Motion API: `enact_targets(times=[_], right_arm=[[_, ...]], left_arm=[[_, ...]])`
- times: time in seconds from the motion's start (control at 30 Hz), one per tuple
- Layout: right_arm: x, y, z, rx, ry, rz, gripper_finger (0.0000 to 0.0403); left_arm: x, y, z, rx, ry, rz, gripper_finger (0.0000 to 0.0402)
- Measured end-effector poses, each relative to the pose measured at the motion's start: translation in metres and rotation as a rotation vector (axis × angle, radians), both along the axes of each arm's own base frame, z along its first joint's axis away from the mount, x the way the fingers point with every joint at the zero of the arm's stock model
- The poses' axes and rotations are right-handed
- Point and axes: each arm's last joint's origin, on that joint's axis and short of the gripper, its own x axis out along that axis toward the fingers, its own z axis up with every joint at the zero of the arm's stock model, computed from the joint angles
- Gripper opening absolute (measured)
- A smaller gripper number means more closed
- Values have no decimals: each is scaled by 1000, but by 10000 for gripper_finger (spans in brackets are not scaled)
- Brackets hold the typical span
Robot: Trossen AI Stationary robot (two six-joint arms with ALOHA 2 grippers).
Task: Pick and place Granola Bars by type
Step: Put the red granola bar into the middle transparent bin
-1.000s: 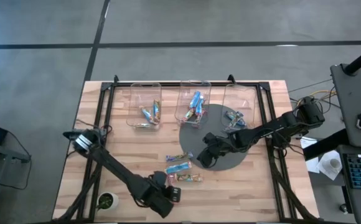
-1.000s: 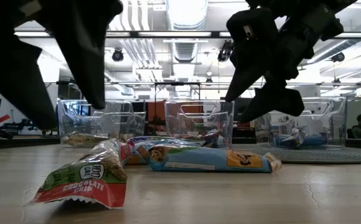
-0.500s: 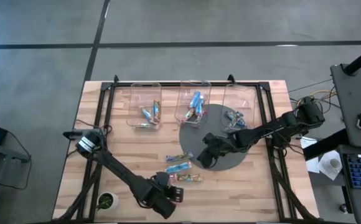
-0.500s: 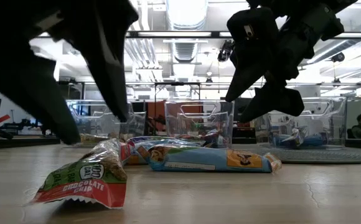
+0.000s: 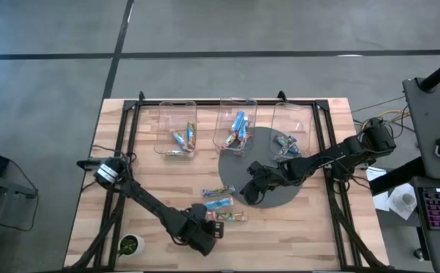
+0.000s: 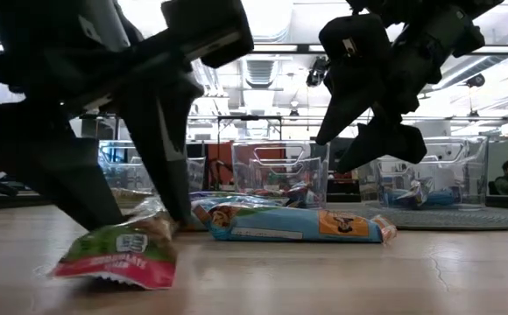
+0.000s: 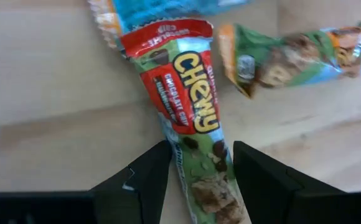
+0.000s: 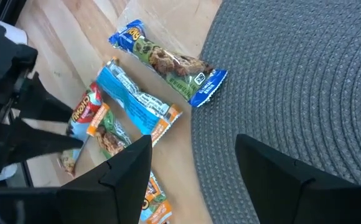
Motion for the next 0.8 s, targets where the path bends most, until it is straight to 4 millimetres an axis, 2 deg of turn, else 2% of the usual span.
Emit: enact_targets(times=[0.2, 0.47, 0.6, 0.8], right_arm=[[0, 0, 0, -2, 0, 2, 224], [3, 1, 8, -1, -78, 21, 224], [7, 1, 19, 9, -151, 25, 224], [17, -7, 36, 179, -210, 82, 224]], left_arm=[[-6, 5, -2, 40, 72, -6, 143], [-8, 7, 6, 100, 46, -1, 42], [-13, 10, 38, 184, -64, -62, 25], [-30, 4, 86, 477, -220, -357, 28]])
